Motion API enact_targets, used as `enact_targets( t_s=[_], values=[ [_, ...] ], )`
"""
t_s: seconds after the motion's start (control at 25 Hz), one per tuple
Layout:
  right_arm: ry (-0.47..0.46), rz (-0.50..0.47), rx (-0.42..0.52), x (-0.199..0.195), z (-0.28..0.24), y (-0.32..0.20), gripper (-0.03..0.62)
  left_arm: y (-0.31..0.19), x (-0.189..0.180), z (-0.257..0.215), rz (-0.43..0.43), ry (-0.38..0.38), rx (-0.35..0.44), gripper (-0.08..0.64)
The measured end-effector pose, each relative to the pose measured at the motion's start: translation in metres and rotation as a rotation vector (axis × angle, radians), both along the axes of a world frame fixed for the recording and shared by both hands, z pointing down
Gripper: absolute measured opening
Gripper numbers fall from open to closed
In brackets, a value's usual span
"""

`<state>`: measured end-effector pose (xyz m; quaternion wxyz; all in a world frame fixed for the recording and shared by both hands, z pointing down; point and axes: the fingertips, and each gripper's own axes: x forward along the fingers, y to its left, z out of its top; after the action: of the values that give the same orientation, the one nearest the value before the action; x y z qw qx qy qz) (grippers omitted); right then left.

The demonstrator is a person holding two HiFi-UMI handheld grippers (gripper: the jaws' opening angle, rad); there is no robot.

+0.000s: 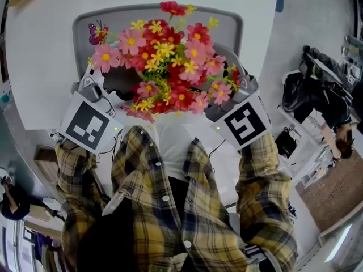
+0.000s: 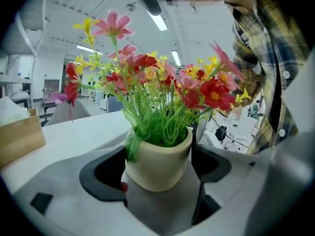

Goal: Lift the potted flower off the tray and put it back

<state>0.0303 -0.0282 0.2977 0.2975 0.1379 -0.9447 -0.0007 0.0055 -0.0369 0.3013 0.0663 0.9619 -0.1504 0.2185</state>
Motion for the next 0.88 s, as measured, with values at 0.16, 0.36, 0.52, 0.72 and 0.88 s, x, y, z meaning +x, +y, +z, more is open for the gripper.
enact_targets(
  t_s=[0.16,0.36,0.52,0.72,0.88],
  values=[
    [-0.003,0.004,-0.009,-0.002,0.001,-0.001,0.368,-0.001,-0.002,0.000,0.008,-0.003,0.006,0.403],
    [-0.004,0.005,-0.015,0.000,0.001,0.001,0.368,0.000,-0.002,-0.001,0.003,-0.007,0.005,0.403],
    [0.000,0.031,-0.018,0.000,-0.002,0.002,0.368,0.001,-0.007,-0.001,-0.027,-0.007,-0.005,0.402],
    [0.002,0.058,-0.029,0.004,-0.003,0.005,0.368,0.001,-0.011,-0.002,-0.050,-0.012,-0.002,0.402],
    [-0.005,0.068,-0.050,0.008,-0.003,0.008,0.368,-0.001,-0.019,-0.008,-0.083,0.007,-0.002,0.402]
  ],
)
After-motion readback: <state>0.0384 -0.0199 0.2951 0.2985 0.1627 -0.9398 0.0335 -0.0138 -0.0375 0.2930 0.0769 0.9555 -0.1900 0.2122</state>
